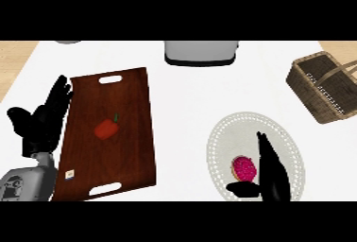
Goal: Pick the cupcake from the placemat and place it in the basket
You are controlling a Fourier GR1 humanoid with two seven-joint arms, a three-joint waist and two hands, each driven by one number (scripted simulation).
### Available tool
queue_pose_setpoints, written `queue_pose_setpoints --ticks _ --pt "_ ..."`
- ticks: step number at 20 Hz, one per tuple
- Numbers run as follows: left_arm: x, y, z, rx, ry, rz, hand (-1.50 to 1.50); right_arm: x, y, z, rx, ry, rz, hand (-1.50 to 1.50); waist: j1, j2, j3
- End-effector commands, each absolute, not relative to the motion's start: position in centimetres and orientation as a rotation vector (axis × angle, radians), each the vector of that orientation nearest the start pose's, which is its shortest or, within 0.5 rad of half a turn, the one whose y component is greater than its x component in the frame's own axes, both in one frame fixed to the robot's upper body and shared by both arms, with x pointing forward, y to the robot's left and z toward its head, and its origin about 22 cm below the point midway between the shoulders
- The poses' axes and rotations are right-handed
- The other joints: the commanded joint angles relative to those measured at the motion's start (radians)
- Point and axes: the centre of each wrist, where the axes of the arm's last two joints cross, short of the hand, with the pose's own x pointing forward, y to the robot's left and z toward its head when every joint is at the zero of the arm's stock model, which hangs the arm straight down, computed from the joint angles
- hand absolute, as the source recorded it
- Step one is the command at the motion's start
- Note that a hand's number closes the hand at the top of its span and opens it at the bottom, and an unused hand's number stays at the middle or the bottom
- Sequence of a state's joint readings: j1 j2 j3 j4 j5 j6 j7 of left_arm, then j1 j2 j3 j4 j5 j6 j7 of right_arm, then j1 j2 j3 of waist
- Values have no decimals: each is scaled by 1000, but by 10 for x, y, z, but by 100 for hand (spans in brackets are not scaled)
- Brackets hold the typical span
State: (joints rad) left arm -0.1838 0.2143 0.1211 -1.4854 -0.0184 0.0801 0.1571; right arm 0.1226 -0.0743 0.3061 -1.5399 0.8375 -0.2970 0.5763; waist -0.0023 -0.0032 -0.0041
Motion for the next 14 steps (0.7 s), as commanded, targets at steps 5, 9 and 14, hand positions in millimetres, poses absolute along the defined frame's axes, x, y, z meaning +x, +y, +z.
queue_pose_setpoints --ticks 5,9,14 --pt "270 284 53 280 -1512 -27 0 193 -191 -47 -683 -1007 609 150 9 1 5" --pt "282 301 36 275 -1503 -27 0 203 -189 -51 -677 -1001 670 150 3 4 4" --pt "289 285 36 297 -1509 -25 0 187 -177 -70 -650 -1026 637 150 1 4 4"
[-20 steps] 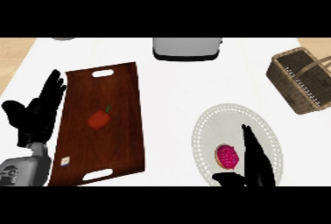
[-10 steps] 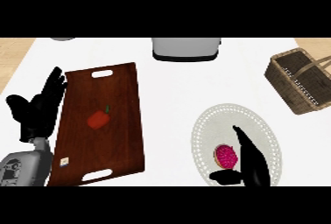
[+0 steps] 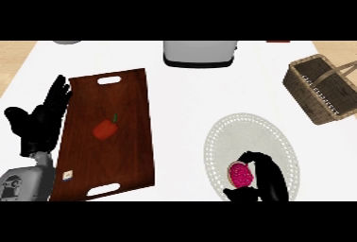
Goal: Pick the cupcake from the placemat and place it in the basket
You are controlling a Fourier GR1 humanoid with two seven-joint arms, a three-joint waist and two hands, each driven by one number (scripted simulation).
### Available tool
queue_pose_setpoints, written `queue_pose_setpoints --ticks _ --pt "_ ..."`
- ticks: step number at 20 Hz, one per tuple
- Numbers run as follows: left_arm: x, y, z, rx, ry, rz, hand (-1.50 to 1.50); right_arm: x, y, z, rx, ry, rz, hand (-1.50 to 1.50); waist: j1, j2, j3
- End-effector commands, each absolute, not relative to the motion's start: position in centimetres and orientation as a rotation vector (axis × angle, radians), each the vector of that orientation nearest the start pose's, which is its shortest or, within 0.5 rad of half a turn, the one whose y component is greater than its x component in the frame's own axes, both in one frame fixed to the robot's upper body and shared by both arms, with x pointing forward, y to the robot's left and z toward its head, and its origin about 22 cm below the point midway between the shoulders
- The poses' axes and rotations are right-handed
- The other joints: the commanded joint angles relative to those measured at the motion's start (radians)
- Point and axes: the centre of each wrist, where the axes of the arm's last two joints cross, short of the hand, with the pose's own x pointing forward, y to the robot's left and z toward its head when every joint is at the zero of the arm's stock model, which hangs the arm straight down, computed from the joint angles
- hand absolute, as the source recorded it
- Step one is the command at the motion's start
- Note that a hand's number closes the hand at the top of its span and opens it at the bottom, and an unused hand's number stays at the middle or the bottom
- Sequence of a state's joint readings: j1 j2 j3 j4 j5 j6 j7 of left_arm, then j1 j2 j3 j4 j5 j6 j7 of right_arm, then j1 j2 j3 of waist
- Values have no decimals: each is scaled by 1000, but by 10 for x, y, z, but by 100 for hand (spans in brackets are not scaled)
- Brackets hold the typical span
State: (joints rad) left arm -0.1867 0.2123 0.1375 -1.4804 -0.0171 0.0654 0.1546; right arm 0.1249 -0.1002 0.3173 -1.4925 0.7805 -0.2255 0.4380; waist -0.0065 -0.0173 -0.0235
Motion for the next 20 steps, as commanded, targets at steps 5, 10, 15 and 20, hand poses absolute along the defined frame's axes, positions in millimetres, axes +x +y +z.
queue_pose_setpoints --ticks 5,10,15,20 --pt "289 292 54 275 -1526 -44 0 243 -157 -56 -676 -993 548 150 33 23 25" --pt "299 273 59 211 -1546 -109 0 327 -136 13 -761 -981 338 150 109 45 26" --pt "303 258 46 208 -1544 -90 0 364 -120 37 -795 -1148 110 150 92 44 26" --pt "303 278 55 228 -1553 -101 0 387 -95 73 -839 -1371 -91 150 103 39 25"
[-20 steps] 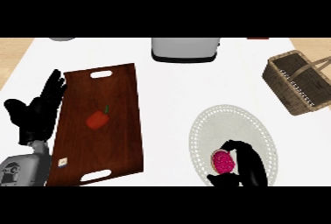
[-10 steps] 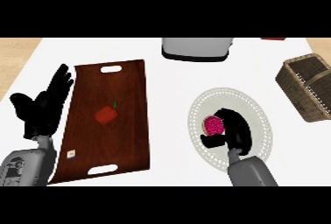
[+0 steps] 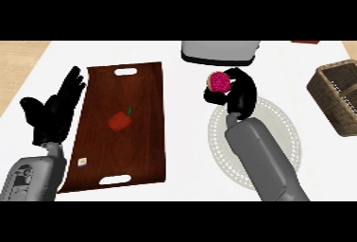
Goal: Pick the cupcake from the placemat and place it in the basket
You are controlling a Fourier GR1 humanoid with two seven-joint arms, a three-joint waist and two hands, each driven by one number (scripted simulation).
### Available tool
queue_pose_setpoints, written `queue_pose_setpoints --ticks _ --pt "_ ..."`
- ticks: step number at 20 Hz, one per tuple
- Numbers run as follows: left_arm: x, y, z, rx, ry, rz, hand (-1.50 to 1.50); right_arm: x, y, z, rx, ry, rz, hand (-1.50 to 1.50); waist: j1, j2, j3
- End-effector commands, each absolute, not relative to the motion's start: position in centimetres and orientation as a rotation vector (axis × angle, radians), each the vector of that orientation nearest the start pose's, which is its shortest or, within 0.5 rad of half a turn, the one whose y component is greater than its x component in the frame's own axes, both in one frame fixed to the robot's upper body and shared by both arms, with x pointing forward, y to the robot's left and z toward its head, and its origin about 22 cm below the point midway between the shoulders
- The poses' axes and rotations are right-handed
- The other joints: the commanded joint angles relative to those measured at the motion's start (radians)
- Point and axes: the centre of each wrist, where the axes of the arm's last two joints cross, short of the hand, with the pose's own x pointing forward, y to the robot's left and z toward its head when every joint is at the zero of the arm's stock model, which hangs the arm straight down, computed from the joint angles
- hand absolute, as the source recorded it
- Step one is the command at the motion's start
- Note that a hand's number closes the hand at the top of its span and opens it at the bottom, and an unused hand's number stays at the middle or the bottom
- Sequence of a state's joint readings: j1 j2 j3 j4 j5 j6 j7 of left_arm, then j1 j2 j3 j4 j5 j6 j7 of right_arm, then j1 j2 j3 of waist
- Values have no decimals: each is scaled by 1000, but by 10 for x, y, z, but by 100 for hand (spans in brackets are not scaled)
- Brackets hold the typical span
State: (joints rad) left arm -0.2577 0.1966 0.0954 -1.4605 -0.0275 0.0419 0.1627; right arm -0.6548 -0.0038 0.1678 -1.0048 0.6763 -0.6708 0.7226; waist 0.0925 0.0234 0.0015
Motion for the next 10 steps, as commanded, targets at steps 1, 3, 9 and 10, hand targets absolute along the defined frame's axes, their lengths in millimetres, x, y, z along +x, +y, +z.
queue_pose_setpoints --ticks 1,3,9,10 --pt "305 270 53 227 -1543 -101 0 388 -92 76 -850 -1422 -123 150 0 -1 1" --pt "305 286 56 243 -1529 -75 0 399 -76 101 -871 -1477 -146 150 -19 -10 -2" --pt "301 286 55 247 -1532 -56 0 427 -51 150 -962 -1511 -169 150 -50 -16 -2" --pt "302 277 48 285 -1522 -29 0 428 -49 166 -978 -1485 -143 150 -75 -23 -3"
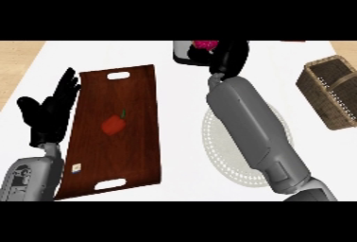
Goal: Pick the cupcake from the placemat and place it in the basket
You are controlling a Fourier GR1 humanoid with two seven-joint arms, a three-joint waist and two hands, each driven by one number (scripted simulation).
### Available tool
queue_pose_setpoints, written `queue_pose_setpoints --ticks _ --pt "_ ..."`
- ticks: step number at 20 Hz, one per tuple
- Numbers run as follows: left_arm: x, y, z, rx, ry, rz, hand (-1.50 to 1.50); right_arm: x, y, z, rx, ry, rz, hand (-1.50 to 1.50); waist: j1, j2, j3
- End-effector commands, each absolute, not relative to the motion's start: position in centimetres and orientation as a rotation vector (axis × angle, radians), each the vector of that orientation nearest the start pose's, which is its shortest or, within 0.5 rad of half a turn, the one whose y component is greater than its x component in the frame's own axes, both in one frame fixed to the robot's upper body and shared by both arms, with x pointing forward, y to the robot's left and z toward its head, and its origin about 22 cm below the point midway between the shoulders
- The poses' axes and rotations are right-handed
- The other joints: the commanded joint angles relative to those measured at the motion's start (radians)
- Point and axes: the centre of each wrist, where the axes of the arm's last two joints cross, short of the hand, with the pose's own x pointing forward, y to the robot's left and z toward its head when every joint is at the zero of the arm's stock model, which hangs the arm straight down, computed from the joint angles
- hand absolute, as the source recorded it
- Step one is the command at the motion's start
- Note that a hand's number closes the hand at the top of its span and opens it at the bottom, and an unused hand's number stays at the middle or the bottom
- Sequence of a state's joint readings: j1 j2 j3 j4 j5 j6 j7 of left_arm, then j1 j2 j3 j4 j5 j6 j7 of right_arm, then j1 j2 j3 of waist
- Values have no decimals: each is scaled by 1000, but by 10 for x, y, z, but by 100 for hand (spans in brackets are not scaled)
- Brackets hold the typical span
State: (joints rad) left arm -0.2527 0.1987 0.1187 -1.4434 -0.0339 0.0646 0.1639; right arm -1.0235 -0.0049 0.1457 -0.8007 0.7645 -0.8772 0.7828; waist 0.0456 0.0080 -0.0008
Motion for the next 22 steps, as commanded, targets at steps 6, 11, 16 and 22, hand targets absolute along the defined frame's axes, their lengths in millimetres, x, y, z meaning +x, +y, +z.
queue_pose_setpoints --ticks 6,11,16,22 --pt "290 294 44 251 -1517 -41 0 453 -75 222 -1048 -1442 -281 150 -15 -2 0" --pt "294 287 61 280 -1539 -58 0 464 -107 265 -1120 -1470 -409 150 -12 -1 0" --pt "301 285 45 257 -1513 -28 0 472 -131 277 -1213 -1392 -392 150 -31 -1 0" --pt "290 265 46 283 -1524 -54 0 480 -178 297 -1307 -1272 -387 150 -14 1 0"
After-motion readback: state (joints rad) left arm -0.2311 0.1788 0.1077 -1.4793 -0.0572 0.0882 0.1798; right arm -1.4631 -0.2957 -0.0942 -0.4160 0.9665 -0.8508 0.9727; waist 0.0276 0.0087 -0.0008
